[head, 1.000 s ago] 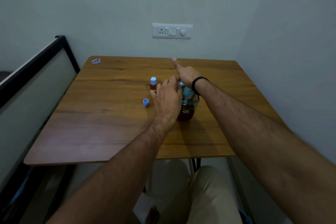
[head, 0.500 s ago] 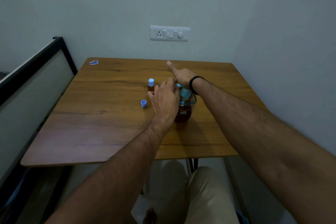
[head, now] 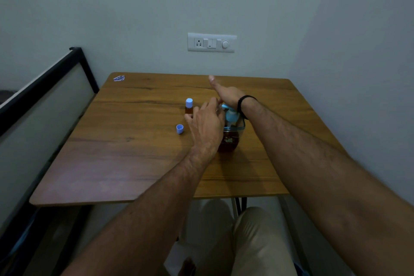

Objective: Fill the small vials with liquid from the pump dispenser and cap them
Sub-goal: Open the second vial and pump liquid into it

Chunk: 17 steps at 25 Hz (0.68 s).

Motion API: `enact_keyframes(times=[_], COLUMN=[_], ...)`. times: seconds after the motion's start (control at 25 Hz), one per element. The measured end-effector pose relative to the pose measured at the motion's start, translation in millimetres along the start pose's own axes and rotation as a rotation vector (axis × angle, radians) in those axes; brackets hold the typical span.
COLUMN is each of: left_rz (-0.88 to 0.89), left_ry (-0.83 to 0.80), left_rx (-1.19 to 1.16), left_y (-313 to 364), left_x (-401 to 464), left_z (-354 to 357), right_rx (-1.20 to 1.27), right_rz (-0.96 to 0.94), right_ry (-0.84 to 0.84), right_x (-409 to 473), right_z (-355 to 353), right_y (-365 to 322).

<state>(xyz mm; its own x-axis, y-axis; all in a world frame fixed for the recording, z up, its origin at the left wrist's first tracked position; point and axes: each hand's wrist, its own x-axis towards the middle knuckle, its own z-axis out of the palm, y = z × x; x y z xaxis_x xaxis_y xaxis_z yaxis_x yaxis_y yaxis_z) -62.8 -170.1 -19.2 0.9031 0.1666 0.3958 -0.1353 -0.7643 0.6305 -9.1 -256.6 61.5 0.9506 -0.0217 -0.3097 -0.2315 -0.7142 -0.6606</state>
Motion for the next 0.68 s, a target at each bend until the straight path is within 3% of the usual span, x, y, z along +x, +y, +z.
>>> enact_keyframes(times=[0.12, 0.28, 0.44, 0.6, 0.68], left_rz=[-0.006, -0.008, -0.015, -0.013, -0.012], left_ry=[-0.004, 0.003, 0.002, 0.008, 0.015], left_rx=[0.001, 0.008, 0.011, 0.005, 0.006], left_y=[0, 1, -1, 1, 0], left_x=[0, 0, 1, 0, 0], left_z=[0, -1, 2, 1, 1], right_rx=[-0.058, -0.028, -0.023, -0.005, 0.010], right_rz=[-0.026, 0.003, -0.008, 0.013, 0.015], right_ry=[0.090, -0.059, 0.104, -0.047, -0.017], right_x=[0, -5, 5, -1, 3], right_z=[4, -4, 5, -3, 0], right_y=[0, -4, 0, -3, 0])
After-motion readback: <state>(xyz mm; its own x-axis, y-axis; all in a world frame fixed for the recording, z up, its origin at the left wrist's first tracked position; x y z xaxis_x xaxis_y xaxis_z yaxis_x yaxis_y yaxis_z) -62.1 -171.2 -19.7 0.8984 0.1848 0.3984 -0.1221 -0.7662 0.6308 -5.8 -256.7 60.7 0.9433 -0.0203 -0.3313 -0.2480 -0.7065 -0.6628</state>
